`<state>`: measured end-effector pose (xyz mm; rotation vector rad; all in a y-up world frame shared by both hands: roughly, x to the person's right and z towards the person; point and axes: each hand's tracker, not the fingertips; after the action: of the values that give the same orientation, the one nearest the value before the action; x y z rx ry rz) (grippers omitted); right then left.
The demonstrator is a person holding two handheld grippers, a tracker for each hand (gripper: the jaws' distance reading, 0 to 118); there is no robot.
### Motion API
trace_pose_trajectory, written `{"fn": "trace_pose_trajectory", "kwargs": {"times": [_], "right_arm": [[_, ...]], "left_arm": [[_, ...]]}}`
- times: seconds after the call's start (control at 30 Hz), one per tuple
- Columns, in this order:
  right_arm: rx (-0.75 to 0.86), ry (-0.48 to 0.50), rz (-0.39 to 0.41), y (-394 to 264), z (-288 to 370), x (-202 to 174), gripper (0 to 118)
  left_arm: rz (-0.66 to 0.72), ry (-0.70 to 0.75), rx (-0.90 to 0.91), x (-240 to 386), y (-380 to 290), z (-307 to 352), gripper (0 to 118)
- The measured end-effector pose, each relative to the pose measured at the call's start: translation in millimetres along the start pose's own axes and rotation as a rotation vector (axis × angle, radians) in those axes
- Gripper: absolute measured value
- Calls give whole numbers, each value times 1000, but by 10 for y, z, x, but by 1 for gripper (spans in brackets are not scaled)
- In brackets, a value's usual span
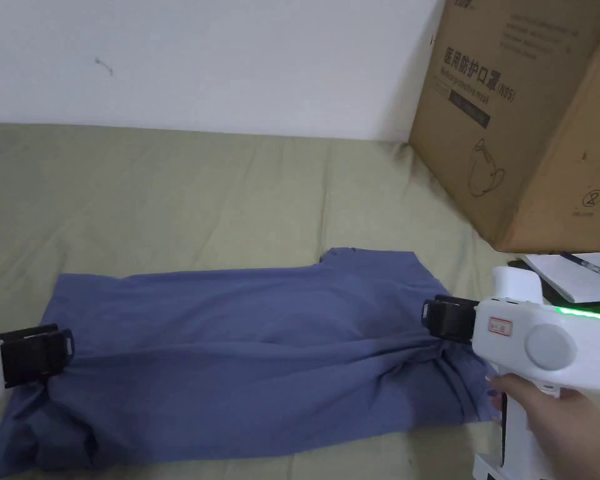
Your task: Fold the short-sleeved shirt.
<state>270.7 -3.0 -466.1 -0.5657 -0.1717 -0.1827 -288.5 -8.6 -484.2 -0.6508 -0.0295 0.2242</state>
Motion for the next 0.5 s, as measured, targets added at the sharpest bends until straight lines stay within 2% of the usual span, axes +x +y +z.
{"fn": "trace_pose_trajectory", "kwargs": {"times": [0.07, 0.13, 0.17, 0.2, 0.23, 0.27, 0.3, 0.33, 0.37, 0.4, 0.43, 0.5], "right_arm": [[56, 113, -27, -55, 419, 0, 113], [119, 144, -42, -141, 805, 12, 115], [153, 153, -39, -201, 1072, -14, 115], [209, 169, -47, -279, 1317, -38, 114], [278, 184, -54, -327, 1689, -158, 107], [352, 196, -55, -430, 1950, -197, 96], [401, 206, -50, -514, 2165, -230, 75], [431, 196, -39, -586, 2337, -268, 36], [458, 212, -28, -643, 2501, -321, 6], [475, 209, -9, -686, 2613, -345, 0], [490, 172, 14, -726, 2721, -374, 0], [476, 208, -1, -744, 2818, -332, 0]], "left_arm": [[13, -60, 71, 17, -80, 399, 118], [1, -112, 121, 115, -182, 840, 116], [-22, -135, 178, 150, -264, 1094, 110], [-42, -128, 239, 214, -361, 1322, 97], [-83, -108, 289, 274, -450, 1544, 66], [-112, -87, 337, 309, -535, 1737, 38], [-126, -67, 373, 360, -625, 1907, 13], [-125, -57, 407, 394, -714, 2076, 3], [-113, -62, 444, 412, -814, 2248, 2], [-86, -64, 473, 416, -908, 2362, 0], [-77, -67, 467, 422, -989, 2477, 0], [-76, -61, 442, 407, -1070, 2630, 0]]}}
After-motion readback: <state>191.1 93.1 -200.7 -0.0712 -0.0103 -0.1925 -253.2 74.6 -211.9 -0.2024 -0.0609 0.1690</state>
